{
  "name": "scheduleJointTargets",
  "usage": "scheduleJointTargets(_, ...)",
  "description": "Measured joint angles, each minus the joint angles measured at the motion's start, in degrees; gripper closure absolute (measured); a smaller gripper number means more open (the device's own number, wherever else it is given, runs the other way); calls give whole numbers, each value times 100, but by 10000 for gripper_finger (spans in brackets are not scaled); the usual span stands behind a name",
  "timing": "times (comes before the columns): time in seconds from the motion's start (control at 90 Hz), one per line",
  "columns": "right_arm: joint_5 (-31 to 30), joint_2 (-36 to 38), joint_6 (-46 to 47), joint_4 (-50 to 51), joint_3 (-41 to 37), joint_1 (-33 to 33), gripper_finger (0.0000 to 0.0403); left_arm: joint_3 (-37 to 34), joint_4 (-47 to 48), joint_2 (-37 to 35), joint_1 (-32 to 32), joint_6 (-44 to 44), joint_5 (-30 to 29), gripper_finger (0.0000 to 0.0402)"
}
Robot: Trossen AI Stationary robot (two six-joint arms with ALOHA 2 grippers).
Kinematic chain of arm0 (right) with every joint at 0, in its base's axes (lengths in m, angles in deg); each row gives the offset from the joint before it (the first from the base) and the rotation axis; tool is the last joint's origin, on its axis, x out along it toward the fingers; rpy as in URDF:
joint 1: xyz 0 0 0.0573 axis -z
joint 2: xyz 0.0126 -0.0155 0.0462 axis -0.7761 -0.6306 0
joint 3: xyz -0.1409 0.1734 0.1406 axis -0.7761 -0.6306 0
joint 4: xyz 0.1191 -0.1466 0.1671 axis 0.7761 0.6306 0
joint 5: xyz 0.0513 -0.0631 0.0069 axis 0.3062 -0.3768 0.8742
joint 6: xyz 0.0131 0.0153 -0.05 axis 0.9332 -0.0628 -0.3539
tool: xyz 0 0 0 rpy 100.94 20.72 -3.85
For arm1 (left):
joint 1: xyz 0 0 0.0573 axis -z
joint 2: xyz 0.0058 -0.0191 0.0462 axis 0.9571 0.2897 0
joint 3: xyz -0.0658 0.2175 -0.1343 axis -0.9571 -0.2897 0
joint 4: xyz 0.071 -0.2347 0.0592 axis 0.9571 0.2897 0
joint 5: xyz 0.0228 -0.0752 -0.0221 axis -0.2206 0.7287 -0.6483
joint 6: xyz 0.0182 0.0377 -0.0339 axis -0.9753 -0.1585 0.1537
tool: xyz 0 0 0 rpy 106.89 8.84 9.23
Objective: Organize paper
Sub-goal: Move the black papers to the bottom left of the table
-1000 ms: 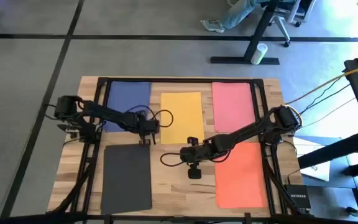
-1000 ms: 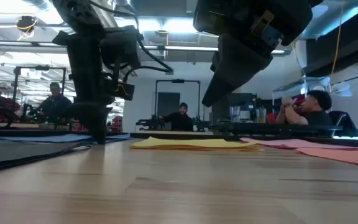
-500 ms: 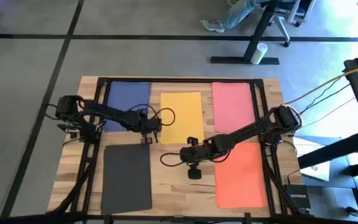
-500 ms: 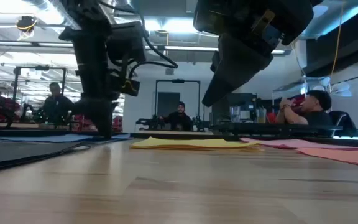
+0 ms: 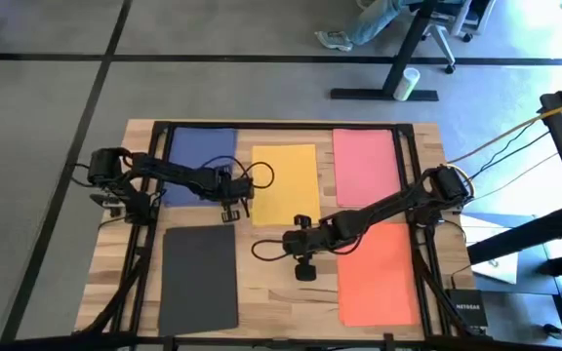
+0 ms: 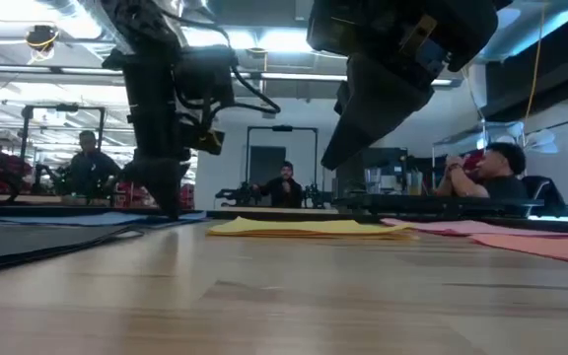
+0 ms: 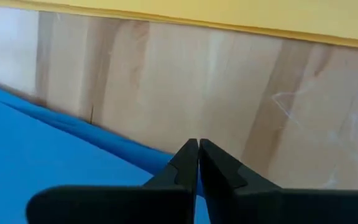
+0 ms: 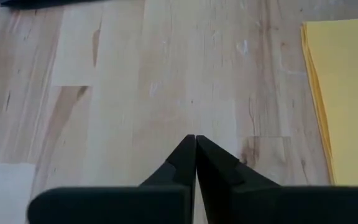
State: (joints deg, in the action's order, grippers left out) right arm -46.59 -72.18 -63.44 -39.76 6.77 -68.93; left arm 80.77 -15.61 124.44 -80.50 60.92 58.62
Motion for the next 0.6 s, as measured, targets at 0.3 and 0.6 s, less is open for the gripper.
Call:
scheduleJointTargets(0.3,69,0,0,7,0,-1,403,-459,-634,-39,-23,43,160,402)
scheduleJointTargets(0.6,103,0,0,20,2,-2,403,-608,-855,-28,-21,104,206,402)
